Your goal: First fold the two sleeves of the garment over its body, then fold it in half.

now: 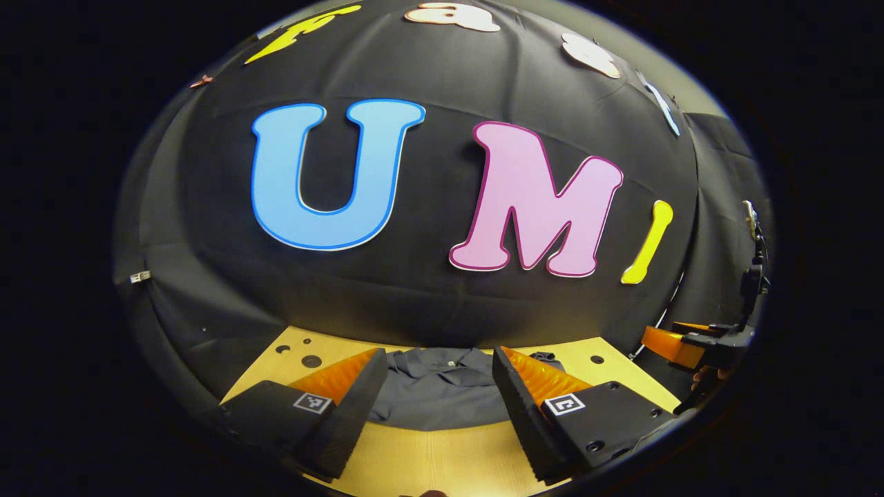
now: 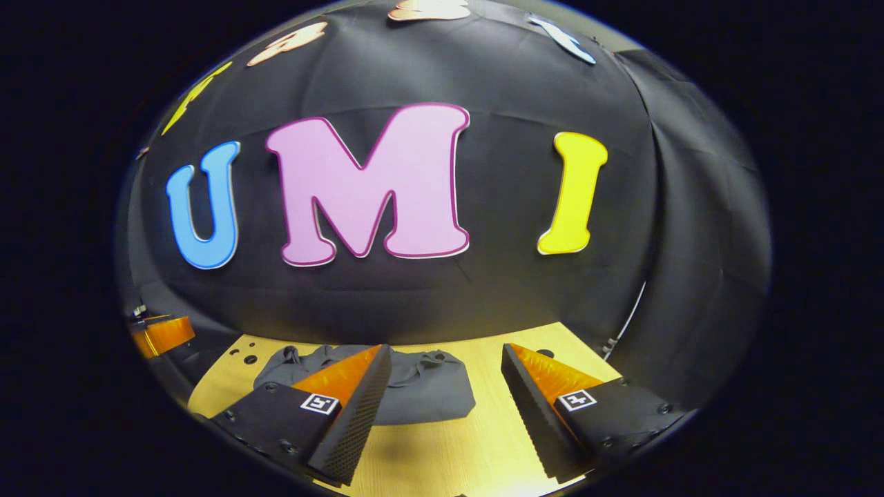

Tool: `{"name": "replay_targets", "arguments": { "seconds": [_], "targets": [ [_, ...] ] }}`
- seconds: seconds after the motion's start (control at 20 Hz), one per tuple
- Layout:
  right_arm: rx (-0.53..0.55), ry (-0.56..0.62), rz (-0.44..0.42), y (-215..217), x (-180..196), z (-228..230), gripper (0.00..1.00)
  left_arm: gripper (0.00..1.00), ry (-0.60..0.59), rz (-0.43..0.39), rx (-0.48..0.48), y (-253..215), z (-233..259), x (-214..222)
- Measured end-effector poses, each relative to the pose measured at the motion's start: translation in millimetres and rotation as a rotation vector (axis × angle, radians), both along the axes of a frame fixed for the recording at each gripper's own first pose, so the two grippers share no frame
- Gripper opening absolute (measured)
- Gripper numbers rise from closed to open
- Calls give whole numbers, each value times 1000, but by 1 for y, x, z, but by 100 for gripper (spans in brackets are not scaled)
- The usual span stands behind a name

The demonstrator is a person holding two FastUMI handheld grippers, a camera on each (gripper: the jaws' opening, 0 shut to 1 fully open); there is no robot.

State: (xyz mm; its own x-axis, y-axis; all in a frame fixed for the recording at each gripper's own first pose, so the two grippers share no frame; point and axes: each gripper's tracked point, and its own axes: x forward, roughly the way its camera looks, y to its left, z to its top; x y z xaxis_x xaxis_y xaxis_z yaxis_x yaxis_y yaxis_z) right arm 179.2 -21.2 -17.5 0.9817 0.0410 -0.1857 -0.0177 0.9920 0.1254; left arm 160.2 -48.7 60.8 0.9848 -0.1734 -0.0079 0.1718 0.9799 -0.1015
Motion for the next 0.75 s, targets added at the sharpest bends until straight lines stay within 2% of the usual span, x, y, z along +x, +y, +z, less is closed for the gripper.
{"name": "replay_targets", "arguments": {
  "seconds": [0.2, 0.3, 0.5, 0.75],
  "targets": [
    [8, -14, 22, 5, -58, 2, 99, 96, -34, 43, -30, 17, -7, -50],
    [-6, 2, 24, 7, -85, -11, 99, 96, -42, 57, -50, 23, -15, -72],
    [37, 52, 33, 12, -126, -32, 98, 96, -69, 127, -25, 42, -33, -108],
    [22, 4, 59, 11, -147, -23, 99, 96, -35, 207, -25, 56, -64, -147]
  ]
}}
